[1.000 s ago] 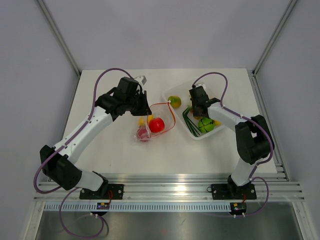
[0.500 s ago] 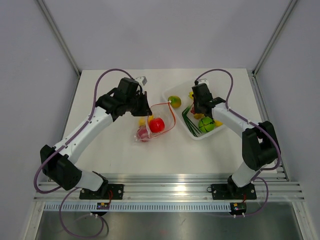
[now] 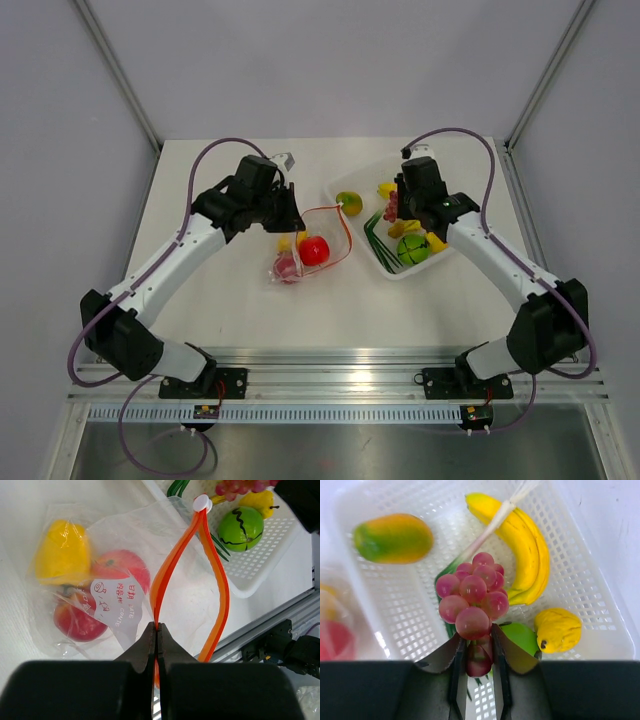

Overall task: Place the food in the zip-top bag and seal the zipper
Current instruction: Pick up the fake fruit from the bin, then place the fake fruit in the zipper food storage bag.

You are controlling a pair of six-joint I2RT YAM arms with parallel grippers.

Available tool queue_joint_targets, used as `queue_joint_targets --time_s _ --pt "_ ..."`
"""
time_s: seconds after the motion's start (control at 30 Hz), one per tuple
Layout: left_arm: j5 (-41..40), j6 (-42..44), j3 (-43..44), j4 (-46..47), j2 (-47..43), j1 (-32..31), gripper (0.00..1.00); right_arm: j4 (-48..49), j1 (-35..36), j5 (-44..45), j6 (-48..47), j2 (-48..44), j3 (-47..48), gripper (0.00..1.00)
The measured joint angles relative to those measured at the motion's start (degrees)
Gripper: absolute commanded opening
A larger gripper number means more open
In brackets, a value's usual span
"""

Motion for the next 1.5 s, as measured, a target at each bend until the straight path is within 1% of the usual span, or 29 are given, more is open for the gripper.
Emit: queue_joint_targets --time_s 0.17,0.27,0.37,0.53,0.63,0.77,1.0,1.03,1.07,1.1,1.13,1.17,1.23,1.33,1.4,1.5 --pt "1.4 -0.3 1.2 0.7 2.3 0.0 0.0 -4.1 0.0 -4.9 0.0 -8.8 4.0 0.27" --pt "2.2 -0.7 1.9 1.3 3.8 0.0 0.0 -6.6 0.3 -7.4 0.0 -11.7 7.2 0.27" --pt "2.8 -0.9 2.4 1.7 4.7 0.0 0.0 -8.8 2.7 -8.6 0.0 -13.1 11.5 0.27" --pt "3.2 -1.3 2.5 2.3 5.1 0.0 0.0 -11.0 11.1 -9.7 -0.2 -12.8 15.5 0.26" --pt "3.3 -1.4 2.5 2.2 5.1 0.0 0.0 -11.1 14.1 -10.8 0.2 -11.8 15.8 0.25" --pt "3.3 -1.4 2.5 2.2 5.1 0.0 0.0 -10.9 15.9 -12.1 1.2 -9.4 15.6 0.25" --pt "3.5 -1.6 2.5 2.3 5.1 0.0 0.0 -8.3 17.3 -15.9 3.1 -3.4 12.5 0.25" --pt "3.7 -1.6 2.5 2.3 5.1 0.0 0.0 -8.0 17.4 -16.4 3.3 -2.1 12.5 0.27" --pt "3.9 -1.6 2.5 2.3 5.1 0.0 0.0 -7.8 17.6 -16.9 3.5 -1.0 12.5 0.32" --pt "4.0 -1.6 2.5 2.3 5.1 0.0 0.0 -7.6 17.7 -17.4 3.7 0.2 12.5 0.62" --pt "4.1 -1.6 2.5 2.2 5.1 0.0 0.0 -7.5 17.9 -18.0 4.2 1.3 12.5 0.72" --pt "4.3 -1.6 2.5 2.3 5.0 0.0 0.0 -7.4 18.0 -18.4 4.2 2.3 12.5 0.78" --pt "4.3 -1.6 2.5 2.2 4.9 0.0 0.0 -7.5 18.3 -19.2 3.8 3.8 12.6 0.88" --pt "4.4 -1.6 2.5 2.1 4.5 0.0 0.0 -8.0 18.4 -18.5 3.1 4.4 12.6 0.89" --pt "4.4 -1.6 2.5 1.9 4.3 0.0 0.0 -8.0 18.4 -16.5 2.6 3.8 12.6 0.86" --pt "4.5 -1.6 2.5 1.9 4.2 0.0 0.0 -8.1 18.5 -12.2 1.7 2.0 12.6 0.78"
